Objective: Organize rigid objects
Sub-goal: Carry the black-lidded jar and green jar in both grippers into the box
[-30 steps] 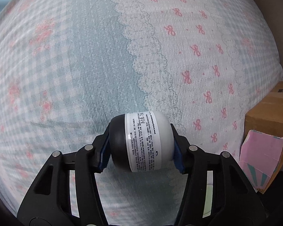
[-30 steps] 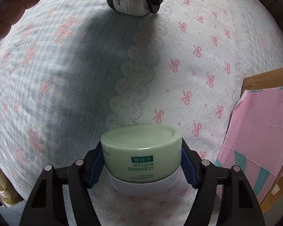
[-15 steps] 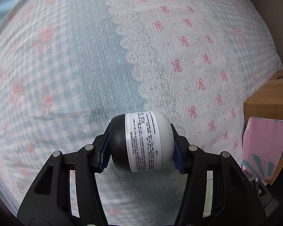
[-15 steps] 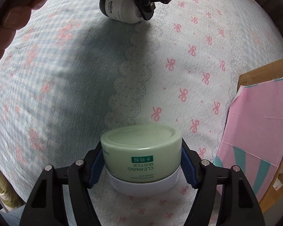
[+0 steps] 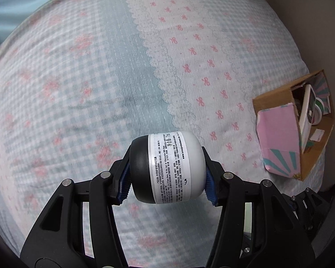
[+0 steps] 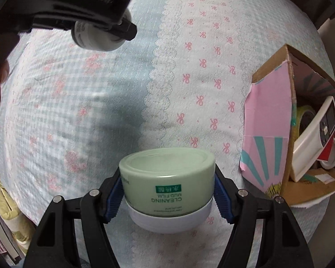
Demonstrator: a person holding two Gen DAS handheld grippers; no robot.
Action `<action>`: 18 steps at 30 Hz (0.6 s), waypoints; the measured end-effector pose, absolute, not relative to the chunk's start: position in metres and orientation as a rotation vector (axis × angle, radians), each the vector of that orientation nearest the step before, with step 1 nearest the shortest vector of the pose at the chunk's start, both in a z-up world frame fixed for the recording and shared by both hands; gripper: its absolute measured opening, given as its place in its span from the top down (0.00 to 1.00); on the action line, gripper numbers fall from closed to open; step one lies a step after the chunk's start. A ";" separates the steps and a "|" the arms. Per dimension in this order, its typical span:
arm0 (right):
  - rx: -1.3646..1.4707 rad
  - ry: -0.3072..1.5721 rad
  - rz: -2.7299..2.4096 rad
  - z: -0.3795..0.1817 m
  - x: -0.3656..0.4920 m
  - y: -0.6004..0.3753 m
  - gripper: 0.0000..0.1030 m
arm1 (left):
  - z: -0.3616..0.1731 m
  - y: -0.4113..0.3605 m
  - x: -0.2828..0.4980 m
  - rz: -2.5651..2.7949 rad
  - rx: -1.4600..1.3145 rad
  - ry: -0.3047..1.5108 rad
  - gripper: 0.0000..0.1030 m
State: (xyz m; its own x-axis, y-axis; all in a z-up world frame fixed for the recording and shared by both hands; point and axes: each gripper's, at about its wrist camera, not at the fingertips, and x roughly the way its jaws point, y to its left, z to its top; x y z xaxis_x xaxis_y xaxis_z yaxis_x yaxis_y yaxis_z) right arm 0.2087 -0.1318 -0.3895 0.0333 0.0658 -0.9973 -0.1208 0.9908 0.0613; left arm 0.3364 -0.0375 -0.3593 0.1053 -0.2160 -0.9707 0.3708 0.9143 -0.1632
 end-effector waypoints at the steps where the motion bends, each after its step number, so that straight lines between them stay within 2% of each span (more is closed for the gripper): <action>1: -0.028 1.530 0.138 -0.381 0.206 -0.134 0.36 | -0.349 -0.032 0.329 -0.438 0.121 1.397 0.52; 11: 0.259 1.470 0.040 -0.292 0.180 -0.157 0.36 | -0.263 -0.009 0.273 -0.538 0.061 1.344 0.52; 18: 0.345 1.392 -0.054 -0.237 0.165 -0.199 0.36 | -0.214 -0.032 0.241 -0.647 0.090 1.272 0.52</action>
